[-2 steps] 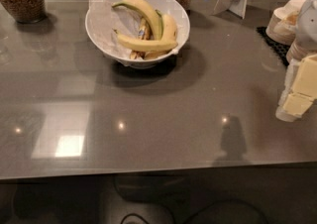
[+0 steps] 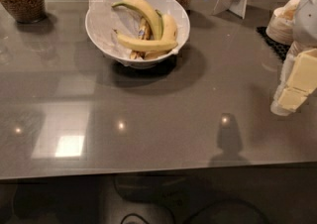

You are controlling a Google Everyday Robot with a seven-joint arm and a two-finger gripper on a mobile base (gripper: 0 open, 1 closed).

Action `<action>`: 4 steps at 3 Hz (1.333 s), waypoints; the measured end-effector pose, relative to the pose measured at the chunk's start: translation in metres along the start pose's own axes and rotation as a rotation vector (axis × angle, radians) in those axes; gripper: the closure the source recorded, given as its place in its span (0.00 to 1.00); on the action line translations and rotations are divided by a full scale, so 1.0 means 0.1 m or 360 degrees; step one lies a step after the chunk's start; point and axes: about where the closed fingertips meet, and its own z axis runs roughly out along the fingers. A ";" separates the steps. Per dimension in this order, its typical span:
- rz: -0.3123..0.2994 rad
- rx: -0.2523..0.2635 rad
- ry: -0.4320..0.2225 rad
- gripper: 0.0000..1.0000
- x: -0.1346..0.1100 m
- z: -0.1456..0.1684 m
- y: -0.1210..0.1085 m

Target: Pick banana from white bowl

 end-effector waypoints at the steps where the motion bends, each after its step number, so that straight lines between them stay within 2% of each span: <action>1: -0.0037 0.0055 -0.0120 0.00 -0.26 0.08 -0.19; 2: -0.0071 0.0119 -0.0300 0.00 -0.67 0.27 -0.54; 3: -0.0098 0.0156 -0.0528 0.00 -1.21 0.53 -0.96; 4: -0.0067 0.0119 -0.0775 0.00 -1.75 0.87 -1.30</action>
Offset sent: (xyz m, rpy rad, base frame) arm 0.1413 0.0942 0.0062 0.2748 -0.2329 0.1209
